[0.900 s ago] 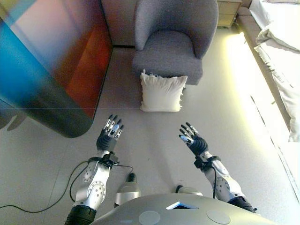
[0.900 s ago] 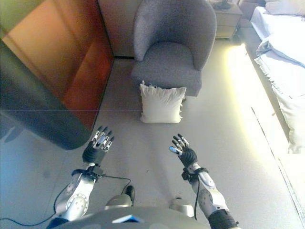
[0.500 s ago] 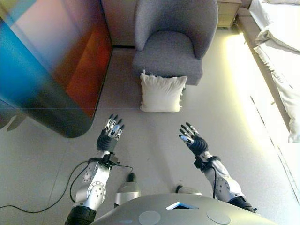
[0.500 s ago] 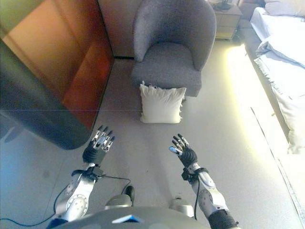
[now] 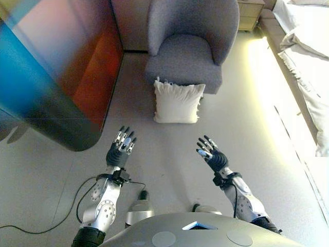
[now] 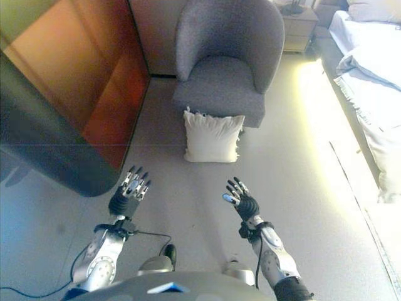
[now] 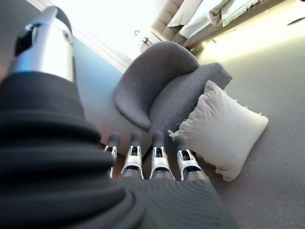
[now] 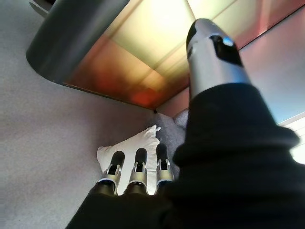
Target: Pick up the cushion and take it to the sofa
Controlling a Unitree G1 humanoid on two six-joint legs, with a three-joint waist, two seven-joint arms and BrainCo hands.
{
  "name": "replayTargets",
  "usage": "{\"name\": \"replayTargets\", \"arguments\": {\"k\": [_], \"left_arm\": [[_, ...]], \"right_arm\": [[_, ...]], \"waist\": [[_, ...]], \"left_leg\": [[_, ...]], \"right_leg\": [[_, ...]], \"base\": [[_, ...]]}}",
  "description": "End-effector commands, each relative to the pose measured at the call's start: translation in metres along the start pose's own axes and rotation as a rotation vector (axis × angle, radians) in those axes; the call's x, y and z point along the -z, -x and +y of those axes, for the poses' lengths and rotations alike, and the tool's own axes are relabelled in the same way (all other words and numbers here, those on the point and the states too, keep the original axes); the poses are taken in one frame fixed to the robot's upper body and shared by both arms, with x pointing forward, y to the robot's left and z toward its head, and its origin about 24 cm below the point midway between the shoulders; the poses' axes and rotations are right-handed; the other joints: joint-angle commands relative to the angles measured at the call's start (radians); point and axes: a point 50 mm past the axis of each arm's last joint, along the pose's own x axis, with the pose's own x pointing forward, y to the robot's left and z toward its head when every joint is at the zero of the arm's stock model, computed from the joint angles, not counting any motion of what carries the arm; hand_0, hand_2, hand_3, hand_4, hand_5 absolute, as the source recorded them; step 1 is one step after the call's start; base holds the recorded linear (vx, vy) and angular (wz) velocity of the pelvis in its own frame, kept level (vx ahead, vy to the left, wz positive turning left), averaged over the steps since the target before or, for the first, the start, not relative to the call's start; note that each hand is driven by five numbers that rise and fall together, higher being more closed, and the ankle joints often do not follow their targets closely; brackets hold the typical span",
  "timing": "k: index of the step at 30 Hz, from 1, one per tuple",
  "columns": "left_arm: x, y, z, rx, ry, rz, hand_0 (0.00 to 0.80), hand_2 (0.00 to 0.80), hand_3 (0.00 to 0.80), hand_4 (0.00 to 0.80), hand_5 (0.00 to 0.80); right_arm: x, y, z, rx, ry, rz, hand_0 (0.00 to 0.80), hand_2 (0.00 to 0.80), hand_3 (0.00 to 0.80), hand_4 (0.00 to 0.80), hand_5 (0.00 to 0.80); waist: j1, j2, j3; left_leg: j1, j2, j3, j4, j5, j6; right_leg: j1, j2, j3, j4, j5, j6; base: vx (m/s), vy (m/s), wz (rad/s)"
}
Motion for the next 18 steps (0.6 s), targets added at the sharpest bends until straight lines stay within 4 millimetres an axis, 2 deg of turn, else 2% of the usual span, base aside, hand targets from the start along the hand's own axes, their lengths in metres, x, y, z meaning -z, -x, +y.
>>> {"name": "replayTargets", "arguments": {"k": [1,7,13,15,17,18], "left_arm": [[-0.020,-0.006,-0.013,0.096,-0.051,-0.093,0.000,0.000,0.000,0.000,0.000],[-0.022,-0.007,-0.012,0.081,-0.045,-0.103,0.000,0.000,0.000,0.000,0.000],[-0.025,-0.008,-0.007,0.069,-0.056,-0.112,0.000,0.000,0.000,0.000,0.000],[-0.029,-0.008,-0.004,0.073,-0.066,-0.116,0.000,0.000,0.000,0.000,0.000],[-0.031,-0.009,-0.004,0.084,-0.077,-0.116,0.000,0.000,0.000,0.000,0.000],[-0.032,-0.009,-0.003,0.087,-0.081,-0.112,0.000,0.000,0.000,0.000,0.000]], "right_arm": [[-0.031,-0.007,0.019,-0.088,0.003,-0.162,0.000,0.000,0.000,0.000,0.000],[-0.032,-0.008,0.020,-0.090,0.001,-0.168,0.000,0.000,0.000,0.000,0.000],[-0.030,-0.010,0.023,-0.099,-0.007,-0.162,0.000,0.000,0.000,0.000,0.000],[-0.030,-0.012,0.027,-0.110,-0.013,-0.171,0.000,0.000,0.000,0.000,0.000],[-0.029,-0.013,0.030,-0.111,-0.019,-0.183,0.000,0.000,0.000,0.000,0.000],[-0.027,-0.011,0.031,-0.101,-0.019,-0.194,0.000,0.000,0.000,0.000,0.000]], "waist": [[-0.007,-0.002,0.023],[-0.004,-0.008,0.034],[0.001,-0.015,0.045],[0.005,-0.011,0.062],[0.012,-0.010,0.073],[0.018,0.003,0.083]], "left_leg": [[0.048,-0.086,0.071,0.018,-0.148,0.085],[0.042,-0.097,0.078,0.035,-0.163,0.097],[0.021,-0.111,0.083,0.098,-0.196,0.123],[-0.007,-0.113,0.084,0.147,-0.208,0.144],[-0.037,-0.123,0.076,0.184,-0.219,0.165],[-0.049,-0.132,0.068,0.198,-0.225,0.185]], "right_leg": [[-0.096,0.075,0.024,0.015,0.028,-0.027],[-0.106,0.059,0.028,0.028,0.032,-0.015],[-0.135,0.013,0.043,0.111,0.014,0.008],[-0.179,-0.033,0.058,0.235,0.018,0.019],[-0.214,-0.070,0.071,0.347,0.054,0.014],[-0.275,-0.116,0.090,0.520,0.119,0.008]], "base": [[-0.008,0.048,-0.05],[0.009,0.070,-0.09],[0.022,0.097,-0.03],[-0.017,0.147,-0.10],[-0.021,0.157,-0.14],[-0.026,0.241,-0.14]]}}
